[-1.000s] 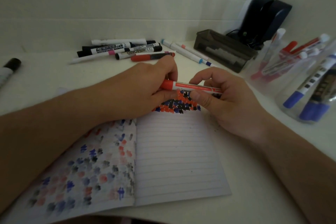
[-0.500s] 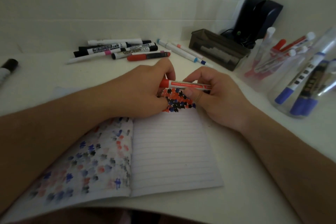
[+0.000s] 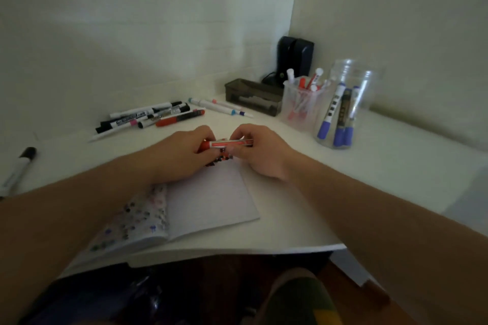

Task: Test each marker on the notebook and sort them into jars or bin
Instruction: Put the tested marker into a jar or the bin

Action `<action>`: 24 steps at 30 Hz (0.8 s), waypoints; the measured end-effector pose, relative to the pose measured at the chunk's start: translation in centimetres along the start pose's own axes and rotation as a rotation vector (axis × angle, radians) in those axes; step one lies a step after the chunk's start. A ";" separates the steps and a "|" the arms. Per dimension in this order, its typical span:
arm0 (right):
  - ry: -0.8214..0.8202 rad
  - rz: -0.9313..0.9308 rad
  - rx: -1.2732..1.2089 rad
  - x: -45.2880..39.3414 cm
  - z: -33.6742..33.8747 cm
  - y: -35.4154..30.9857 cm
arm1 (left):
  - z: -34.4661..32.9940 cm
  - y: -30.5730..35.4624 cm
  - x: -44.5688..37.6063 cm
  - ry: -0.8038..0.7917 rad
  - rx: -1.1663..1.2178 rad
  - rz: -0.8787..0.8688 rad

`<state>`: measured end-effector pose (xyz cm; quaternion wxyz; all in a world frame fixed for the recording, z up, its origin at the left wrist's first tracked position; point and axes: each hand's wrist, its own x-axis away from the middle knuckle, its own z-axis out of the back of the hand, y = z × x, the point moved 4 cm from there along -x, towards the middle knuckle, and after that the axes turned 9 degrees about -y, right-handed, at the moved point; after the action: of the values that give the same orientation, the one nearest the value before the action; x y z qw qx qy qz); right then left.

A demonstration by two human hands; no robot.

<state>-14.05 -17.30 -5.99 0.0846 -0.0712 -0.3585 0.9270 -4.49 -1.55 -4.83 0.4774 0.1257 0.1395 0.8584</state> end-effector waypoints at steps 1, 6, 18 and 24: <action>0.008 0.011 -0.009 2.1 0.5 0.2 | -0.5 1.4 0.8 0.036 0.005 -0.046; 0.060 0.034 0.074 16.6 4.1 3.9 | -6.0 11.5 4.9 0.005 0.057 -0.355; 0.295 -0.485 0.093 48.9 6.4 18.1 | -27.9 36.5 4.6 -0.306 -0.048 -0.810; 0.277 -0.693 0.091 55.9 3.9 21.7 | -34.4 40.8 6.0 -0.488 -0.119 -0.815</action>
<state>-71.59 -24.05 -21.84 0.4441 -0.0664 -0.3049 0.8399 -51.58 -21.17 -21.64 0.8002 0.2312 0.0119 0.5533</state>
